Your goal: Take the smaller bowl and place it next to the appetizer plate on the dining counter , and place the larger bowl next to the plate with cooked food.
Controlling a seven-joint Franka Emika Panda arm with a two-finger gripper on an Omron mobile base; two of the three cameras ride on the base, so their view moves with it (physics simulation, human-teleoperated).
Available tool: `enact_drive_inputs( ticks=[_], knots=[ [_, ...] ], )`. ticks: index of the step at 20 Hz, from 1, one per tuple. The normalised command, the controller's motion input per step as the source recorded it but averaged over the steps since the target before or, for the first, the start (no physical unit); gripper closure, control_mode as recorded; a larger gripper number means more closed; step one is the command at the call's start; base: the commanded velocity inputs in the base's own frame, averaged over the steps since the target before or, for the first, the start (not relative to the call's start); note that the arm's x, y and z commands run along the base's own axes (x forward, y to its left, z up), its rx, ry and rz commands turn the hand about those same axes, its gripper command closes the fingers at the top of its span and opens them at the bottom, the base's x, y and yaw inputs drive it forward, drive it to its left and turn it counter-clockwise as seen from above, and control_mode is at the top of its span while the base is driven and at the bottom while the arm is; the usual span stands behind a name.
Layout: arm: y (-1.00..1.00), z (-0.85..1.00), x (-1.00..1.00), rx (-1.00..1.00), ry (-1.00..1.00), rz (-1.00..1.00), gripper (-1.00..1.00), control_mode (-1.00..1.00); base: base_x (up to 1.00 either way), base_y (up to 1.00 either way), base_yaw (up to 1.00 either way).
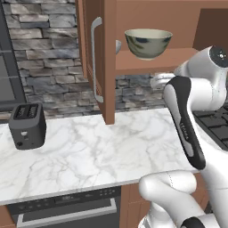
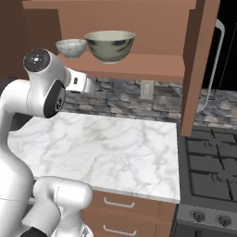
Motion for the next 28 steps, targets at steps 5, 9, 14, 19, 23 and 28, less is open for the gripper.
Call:
enact_drive_inputs(
  ticks=[5,9,14,19,23,28],
  knots=[
    [-0.04,0.57,-0.05,0.28,-0.03,-0.16,-1.0,-1.0,0.0,0.0,0.0],
    [-0.01,0.39,0.0,0.22,-0.01,-0.21,-1.0,-1.0,0.0,0.0,0.0],
    [-0.02,0.15,0.0,0.25,-0.02,-0.27,-1.0,-1.0,0.0,0.0,0.0],
    [-0.23,0.24,-0.02,0.08,-0.13,-0.09,-1.0,-1.0,0.0,0.0,0.0],
    [-0.23,0.36,-0.01,0.0,-0.02,0.0,-1.0,-1.0,0.0,0.0,0.0],
    [-0.11,0.29,0.17,0.0,0.0,0.0,-1.0,-1.0,0.0,0.0,0.0]
  ],
)
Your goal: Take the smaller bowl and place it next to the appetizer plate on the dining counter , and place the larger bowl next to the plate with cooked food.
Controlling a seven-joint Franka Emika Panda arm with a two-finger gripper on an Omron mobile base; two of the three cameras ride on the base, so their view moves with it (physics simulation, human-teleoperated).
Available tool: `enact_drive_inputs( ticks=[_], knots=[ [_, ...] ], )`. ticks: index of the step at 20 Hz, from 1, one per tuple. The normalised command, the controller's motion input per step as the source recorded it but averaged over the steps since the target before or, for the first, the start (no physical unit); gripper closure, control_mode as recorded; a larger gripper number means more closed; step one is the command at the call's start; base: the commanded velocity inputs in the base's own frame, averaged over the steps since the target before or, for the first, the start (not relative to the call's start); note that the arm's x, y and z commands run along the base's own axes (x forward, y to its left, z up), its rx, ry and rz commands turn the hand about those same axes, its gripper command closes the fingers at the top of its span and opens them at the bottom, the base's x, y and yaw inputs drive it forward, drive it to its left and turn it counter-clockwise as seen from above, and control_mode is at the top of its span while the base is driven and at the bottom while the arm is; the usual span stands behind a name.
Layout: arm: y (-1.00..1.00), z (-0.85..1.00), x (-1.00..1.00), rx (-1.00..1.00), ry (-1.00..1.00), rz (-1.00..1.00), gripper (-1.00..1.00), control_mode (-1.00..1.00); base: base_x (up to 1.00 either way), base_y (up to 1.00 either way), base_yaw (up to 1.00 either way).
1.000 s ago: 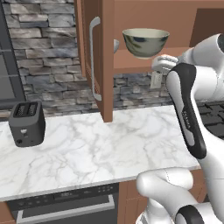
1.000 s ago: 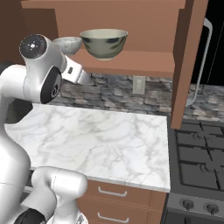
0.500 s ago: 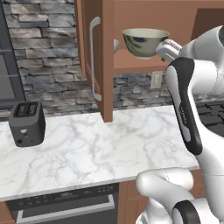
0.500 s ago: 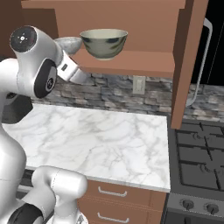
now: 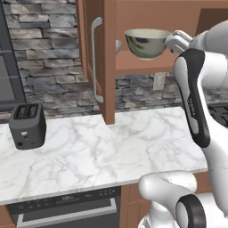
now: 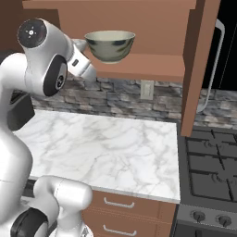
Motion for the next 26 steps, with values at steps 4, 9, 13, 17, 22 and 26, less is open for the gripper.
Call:
enact_drive_inputs(
  ticks=[4,9,13,17,22,26],
  knots=[
    [-0.17,0.17,0.34,0.0,0.0,0.0,-1.0,-1.0,0.0,0.0,0.0],
    [-0.2,0.0,0.62,0.0,0.0,0.02,-1.0,-1.0,0.0,0.0,0.0],
    [-0.07,0.0,0.75,0.0,0.0,0.04,-1.0,-1.0,0.0,0.0,0.0],
    [-0.06,0.01,0.7,0.0,0.0,0.01,-1.0,-1.0,0.0,0.0,0.0],
    [-0.06,0.11,0.68,0.0,0.01,0.0,-1.0,-1.0,0.0,0.0,0.0],
    [-0.02,0.06,0.58,0.0,0.09,0.0,-1.0,-1.0,0.0,0.0,0.0]
  ],
)
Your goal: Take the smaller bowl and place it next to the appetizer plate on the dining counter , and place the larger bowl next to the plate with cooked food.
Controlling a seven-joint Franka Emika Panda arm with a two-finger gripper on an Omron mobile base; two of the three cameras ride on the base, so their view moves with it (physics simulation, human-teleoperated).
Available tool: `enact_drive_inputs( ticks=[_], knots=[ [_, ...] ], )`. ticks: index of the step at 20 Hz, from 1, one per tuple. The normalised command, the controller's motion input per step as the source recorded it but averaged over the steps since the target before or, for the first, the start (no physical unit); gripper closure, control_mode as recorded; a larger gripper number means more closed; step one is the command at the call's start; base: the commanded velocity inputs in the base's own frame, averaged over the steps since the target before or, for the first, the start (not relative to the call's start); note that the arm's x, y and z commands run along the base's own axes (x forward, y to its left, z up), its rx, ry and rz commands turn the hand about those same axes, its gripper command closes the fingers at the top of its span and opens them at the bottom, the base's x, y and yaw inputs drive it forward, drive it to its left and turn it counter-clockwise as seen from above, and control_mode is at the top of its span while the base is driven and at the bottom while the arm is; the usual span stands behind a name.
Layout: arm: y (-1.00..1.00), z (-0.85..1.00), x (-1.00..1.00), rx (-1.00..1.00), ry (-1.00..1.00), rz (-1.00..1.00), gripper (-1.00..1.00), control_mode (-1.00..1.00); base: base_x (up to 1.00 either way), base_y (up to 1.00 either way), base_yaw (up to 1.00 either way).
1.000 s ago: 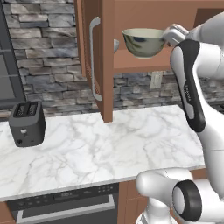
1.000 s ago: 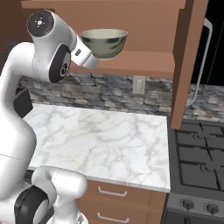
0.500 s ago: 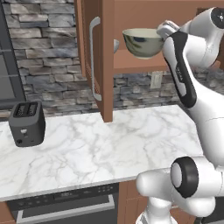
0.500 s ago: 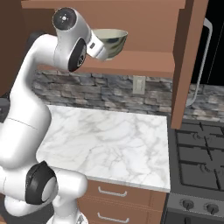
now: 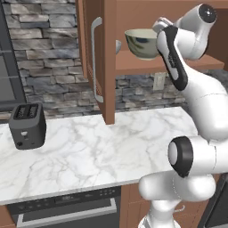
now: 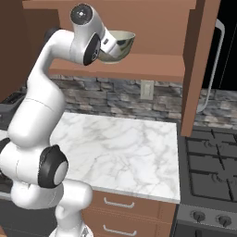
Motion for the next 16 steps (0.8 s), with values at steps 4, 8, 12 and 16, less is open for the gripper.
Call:
enact_drive_inputs(
  ticks=[4,8,12,16],
  knots=[
    [-0.12,0.0,0.66,0.0,0.15,0.0,-1.0,-1.0,0.0,0.0,0.0],
    [-0.14,0.0,0.72,0.0,0.11,-0.02,-1.0,-1.0,0.0,0.0,0.0],
    [-0.08,0.0,0.7,0.0,0.07,-0.02,-1.0,-1.0,0.0,0.0,0.0],
    [0.0,-0.01,0.47,0.0,0.04,-0.01,-1.0,-1.0,0.0,0.0,0.0]
  ],
)
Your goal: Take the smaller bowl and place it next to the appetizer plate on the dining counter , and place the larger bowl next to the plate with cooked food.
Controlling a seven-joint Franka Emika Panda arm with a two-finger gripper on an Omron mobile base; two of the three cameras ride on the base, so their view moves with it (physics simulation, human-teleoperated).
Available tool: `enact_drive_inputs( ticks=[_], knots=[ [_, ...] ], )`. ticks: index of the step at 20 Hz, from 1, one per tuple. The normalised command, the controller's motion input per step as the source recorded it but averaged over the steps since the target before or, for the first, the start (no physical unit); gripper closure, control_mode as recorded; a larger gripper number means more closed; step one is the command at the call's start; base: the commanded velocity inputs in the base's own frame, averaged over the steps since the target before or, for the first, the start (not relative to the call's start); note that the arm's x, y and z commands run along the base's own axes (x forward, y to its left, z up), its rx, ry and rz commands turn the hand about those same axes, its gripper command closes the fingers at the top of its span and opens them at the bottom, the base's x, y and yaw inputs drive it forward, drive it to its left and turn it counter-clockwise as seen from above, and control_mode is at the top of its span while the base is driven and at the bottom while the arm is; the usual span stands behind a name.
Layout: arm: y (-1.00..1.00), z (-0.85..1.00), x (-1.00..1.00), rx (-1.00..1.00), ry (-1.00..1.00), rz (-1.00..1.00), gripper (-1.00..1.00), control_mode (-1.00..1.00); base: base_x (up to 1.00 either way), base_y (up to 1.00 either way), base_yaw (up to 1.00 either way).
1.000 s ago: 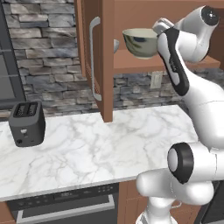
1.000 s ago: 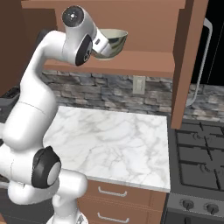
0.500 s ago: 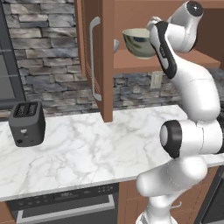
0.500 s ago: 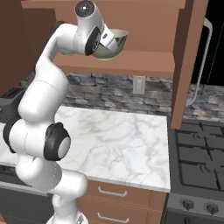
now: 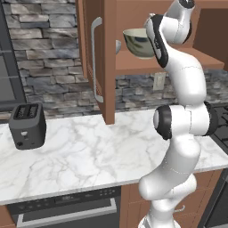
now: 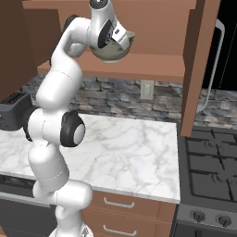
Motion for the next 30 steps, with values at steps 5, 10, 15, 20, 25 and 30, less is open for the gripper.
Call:
enact_drive_inputs(
  ticks=[5,10,15,20,25,30],
  knots=[
    [0.0,-0.45,0.11,0.0,0.14,-0.05,-1.0,-1.0,0.0,0.0,0.0],
    [0.0,-0.56,0.09,0.0,0.11,-0.03,1.0,-1.0,0.0,0.0,0.0],
    [0.0,0.0,0.0,0.0,0.0,0.0,1.0,-1.0,0.0,0.0,0.0],
    [0.0,-0.16,-0.71,0.0,0.0,-0.04,1.0,-1.0,0.0,0.0,0.0],
    [0.04,-0.05,-1.0,0.0,-0.1,-0.03,1.0,-1.0,0.0,0.0,0.0],
    [0.1,-0.01,-1.0,-0.02,-0.17,0.03,1.0,-1.0,0.0,0.0,0.0]
  ],
)
